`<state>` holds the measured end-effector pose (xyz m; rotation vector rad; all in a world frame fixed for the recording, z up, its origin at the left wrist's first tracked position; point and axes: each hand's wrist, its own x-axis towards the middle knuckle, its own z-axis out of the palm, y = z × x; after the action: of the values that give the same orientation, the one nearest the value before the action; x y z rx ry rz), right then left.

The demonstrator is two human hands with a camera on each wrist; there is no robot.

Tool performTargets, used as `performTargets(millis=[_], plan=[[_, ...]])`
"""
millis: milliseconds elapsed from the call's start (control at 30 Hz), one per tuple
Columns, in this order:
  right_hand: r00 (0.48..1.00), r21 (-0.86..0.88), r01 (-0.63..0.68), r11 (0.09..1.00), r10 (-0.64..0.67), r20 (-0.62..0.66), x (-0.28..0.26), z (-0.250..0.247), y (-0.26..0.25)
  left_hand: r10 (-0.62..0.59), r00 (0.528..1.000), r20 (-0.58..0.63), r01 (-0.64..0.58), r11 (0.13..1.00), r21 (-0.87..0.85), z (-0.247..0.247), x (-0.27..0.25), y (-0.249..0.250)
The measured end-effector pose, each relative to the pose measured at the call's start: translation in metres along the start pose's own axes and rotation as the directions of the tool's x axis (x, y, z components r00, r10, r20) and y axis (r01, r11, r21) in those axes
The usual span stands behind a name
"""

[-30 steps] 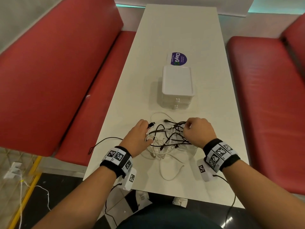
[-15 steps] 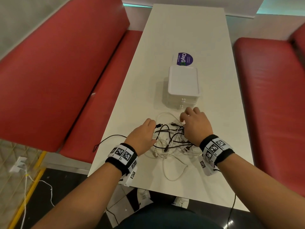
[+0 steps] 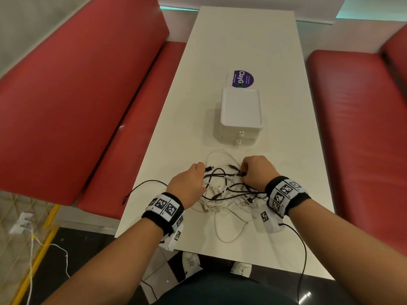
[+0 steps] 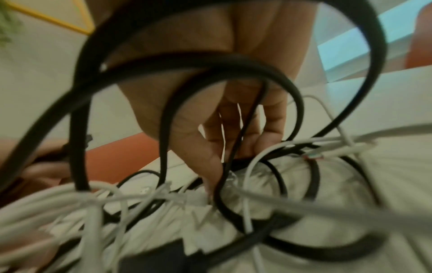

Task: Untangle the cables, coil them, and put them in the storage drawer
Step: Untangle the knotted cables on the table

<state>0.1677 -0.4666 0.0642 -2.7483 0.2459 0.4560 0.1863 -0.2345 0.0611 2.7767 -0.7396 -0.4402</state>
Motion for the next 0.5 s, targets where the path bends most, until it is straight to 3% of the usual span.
performTargets(millis=[133, 333, 433, 500], plan=[[0.999, 0.208, -0.038, 0.977, 0.03, 0.042, -0.001, -0.009, 0.008, -0.027, 1.0, 0.009, 0.027, 0.999, -0.022, 0.001, 0.001, -0.003], [0.996, 0.455, -0.012, 0.89, -0.028, 0.082, -0.016, -0.042, 0.02, -0.055, 0.998, 0.019, 0.056, 0.998, -0.025, 0.005, 0.004, -0.006], [0.984, 0.619, 0.074, 0.782, 0.045, -0.174, -0.02, -0.052, 0.013, -0.057, 0.998, 0.003, 0.057, 0.997, -0.047, 0.001, 0.005, -0.003], [0.901, 0.734, 0.218, 0.643, 0.156, -0.404, -0.026, -0.06, -0.001, -0.084, 0.996, -0.039, 0.077, 0.985, -0.156, -0.009, 0.006, 0.001]])
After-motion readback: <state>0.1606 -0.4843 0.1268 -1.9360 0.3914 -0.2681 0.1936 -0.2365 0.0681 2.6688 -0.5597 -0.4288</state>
